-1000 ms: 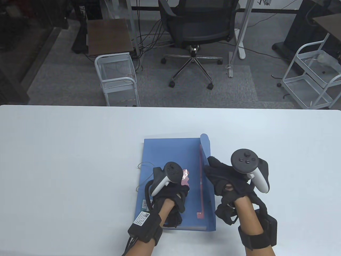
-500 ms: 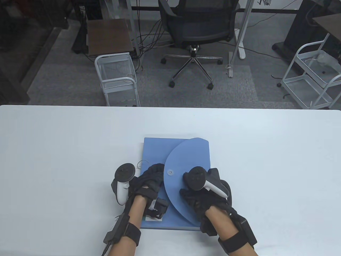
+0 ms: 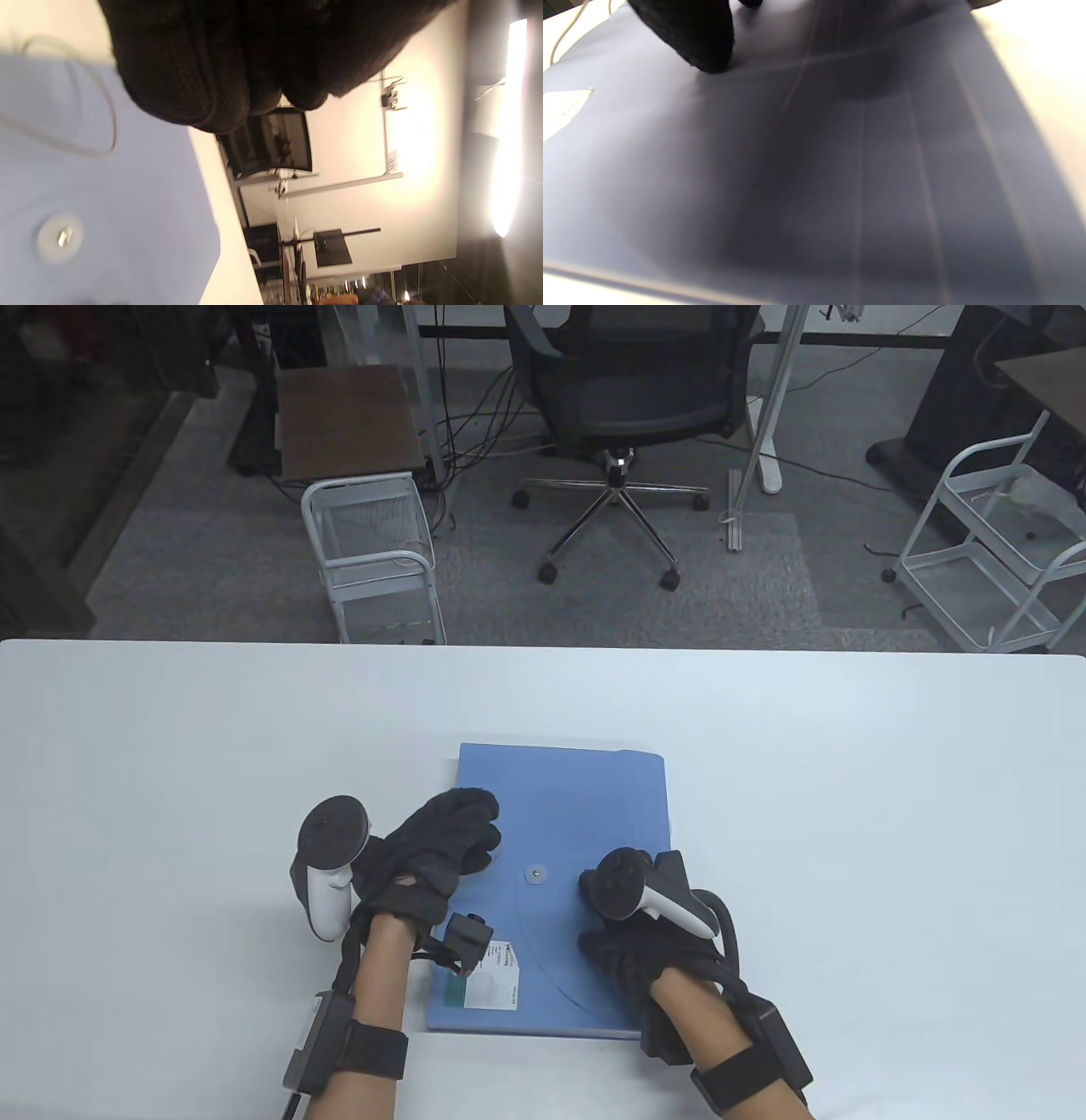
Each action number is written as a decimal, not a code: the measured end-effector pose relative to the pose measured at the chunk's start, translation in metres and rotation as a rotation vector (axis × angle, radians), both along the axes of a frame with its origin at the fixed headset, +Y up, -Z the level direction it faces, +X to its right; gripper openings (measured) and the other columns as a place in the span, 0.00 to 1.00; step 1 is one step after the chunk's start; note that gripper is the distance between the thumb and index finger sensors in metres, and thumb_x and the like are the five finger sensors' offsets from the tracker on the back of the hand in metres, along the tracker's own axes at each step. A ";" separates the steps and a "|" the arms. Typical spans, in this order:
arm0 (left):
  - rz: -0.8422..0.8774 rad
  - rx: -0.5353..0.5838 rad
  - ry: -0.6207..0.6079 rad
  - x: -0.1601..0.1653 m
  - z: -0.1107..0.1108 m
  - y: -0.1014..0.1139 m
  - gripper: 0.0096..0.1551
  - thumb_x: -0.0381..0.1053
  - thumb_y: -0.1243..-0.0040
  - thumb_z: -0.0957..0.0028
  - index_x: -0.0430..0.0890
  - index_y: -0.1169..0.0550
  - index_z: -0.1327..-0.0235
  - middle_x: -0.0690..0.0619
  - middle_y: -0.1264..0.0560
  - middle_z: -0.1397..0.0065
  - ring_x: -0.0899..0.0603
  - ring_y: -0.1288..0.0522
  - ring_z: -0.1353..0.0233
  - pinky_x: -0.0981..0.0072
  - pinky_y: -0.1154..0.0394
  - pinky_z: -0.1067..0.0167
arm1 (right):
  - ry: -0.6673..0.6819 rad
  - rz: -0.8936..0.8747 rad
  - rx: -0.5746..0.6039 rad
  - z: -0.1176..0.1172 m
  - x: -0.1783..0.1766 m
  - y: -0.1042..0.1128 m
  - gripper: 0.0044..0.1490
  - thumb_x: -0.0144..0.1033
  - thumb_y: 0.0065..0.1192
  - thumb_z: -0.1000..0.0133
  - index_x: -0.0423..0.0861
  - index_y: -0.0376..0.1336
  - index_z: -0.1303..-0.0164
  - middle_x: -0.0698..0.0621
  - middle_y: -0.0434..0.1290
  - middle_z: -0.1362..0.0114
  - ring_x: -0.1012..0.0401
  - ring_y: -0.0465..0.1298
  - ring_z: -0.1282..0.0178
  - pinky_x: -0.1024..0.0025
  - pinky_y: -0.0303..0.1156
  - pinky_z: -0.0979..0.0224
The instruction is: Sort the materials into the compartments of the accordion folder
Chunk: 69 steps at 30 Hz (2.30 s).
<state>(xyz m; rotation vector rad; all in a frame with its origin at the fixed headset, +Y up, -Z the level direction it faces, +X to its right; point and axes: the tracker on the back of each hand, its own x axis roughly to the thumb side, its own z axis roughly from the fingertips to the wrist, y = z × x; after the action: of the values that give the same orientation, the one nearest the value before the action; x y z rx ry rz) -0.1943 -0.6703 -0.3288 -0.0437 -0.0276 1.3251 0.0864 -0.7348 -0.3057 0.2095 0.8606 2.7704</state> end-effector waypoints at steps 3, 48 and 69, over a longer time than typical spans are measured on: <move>-0.230 0.019 0.052 -0.008 0.003 0.006 0.27 0.53 0.37 0.36 0.41 0.24 0.29 0.38 0.29 0.21 0.32 0.24 0.32 0.50 0.21 0.41 | 0.005 0.004 -0.003 0.000 0.000 0.000 0.44 0.50 0.60 0.33 0.61 0.39 0.15 0.32 0.26 0.14 0.29 0.31 0.20 0.24 0.54 0.27; -1.354 -0.003 -0.124 0.142 -0.035 -0.058 0.21 0.59 0.26 0.46 0.49 0.12 0.46 0.45 0.21 0.30 0.47 0.12 0.51 0.68 0.11 0.60 | 0.059 0.039 0.040 -0.010 0.005 0.000 0.43 0.53 0.64 0.37 0.63 0.46 0.16 0.33 0.33 0.12 0.31 0.37 0.20 0.29 0.61 0.26; -1.347 -0.041 -0.097 0.094 -0.010 -0.055 0.24 0.60 0.34 0.42 0.53 0.17 0.35 0.50 0.27 0.22 0.38 0.22 0.33 0.55 0.18 0.44 | 0.058 -0.007 0.049 -0.010 0.009 -0.001 0.42 0.51 0.64 0.36 0.62 0.46 0.16 0.34 0.33 0.12 0.32 0.37 0.20 0.29 0.61 0.26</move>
<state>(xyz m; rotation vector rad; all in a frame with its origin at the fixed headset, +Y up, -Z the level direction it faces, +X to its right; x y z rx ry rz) -0.1001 -0.7255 -0.3387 -0.1333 -0.0424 -0.0245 0.0957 -0.7361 -0.3156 0.3024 0.8049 2.7937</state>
